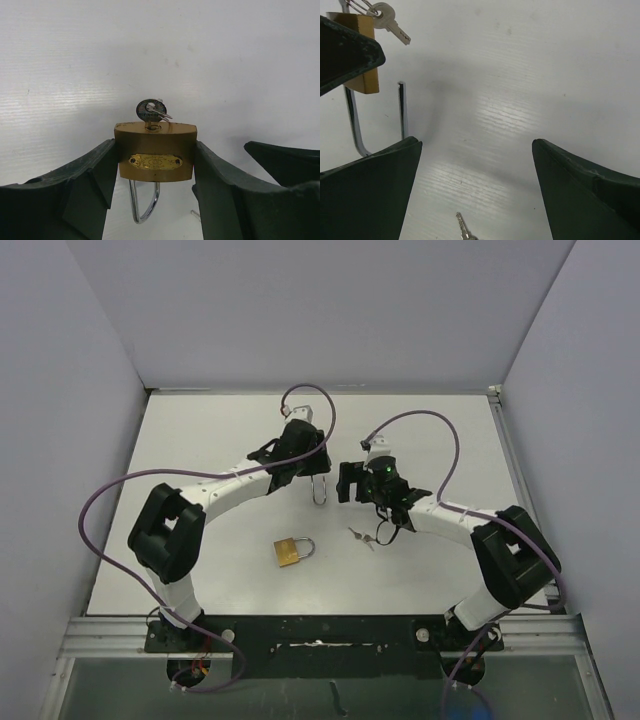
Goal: Unlock with the key
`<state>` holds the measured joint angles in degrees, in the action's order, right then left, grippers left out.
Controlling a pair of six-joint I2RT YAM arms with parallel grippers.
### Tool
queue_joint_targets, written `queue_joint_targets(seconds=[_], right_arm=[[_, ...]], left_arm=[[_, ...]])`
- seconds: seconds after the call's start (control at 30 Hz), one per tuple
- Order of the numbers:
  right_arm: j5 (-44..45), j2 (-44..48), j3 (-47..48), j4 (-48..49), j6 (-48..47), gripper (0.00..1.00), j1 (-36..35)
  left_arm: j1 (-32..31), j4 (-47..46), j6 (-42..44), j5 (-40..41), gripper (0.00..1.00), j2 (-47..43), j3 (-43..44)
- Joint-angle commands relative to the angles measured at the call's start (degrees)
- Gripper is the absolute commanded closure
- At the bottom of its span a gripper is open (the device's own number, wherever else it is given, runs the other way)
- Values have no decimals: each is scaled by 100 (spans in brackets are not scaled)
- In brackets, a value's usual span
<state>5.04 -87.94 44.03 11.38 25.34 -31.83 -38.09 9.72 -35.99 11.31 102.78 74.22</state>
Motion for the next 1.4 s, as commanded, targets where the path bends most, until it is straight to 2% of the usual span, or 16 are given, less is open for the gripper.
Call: queue_joint_targets(seconds=[0.0,0.67,0.97,1.1,1.37], right_arm=[[1051,-252,518,-174,-297,1,-196],[891,-1145,577,796,-316,1,-674],[746,-1390,856,787,-446,1,-844],[1079,-1130,683,649,-420,1,-794],[1257,-344,246,362,-510,1,-642]], left_arm=[[19,-438,-439,-21,100,-374,480],[456,-1185,-1244,-732,100,-671,149],[561,-1384,-1347,-921,100,-716,-72],[667,-1183,-1066,-672,100,-807,-90],[1338,-766,-476,-622,100,-953,-135]])
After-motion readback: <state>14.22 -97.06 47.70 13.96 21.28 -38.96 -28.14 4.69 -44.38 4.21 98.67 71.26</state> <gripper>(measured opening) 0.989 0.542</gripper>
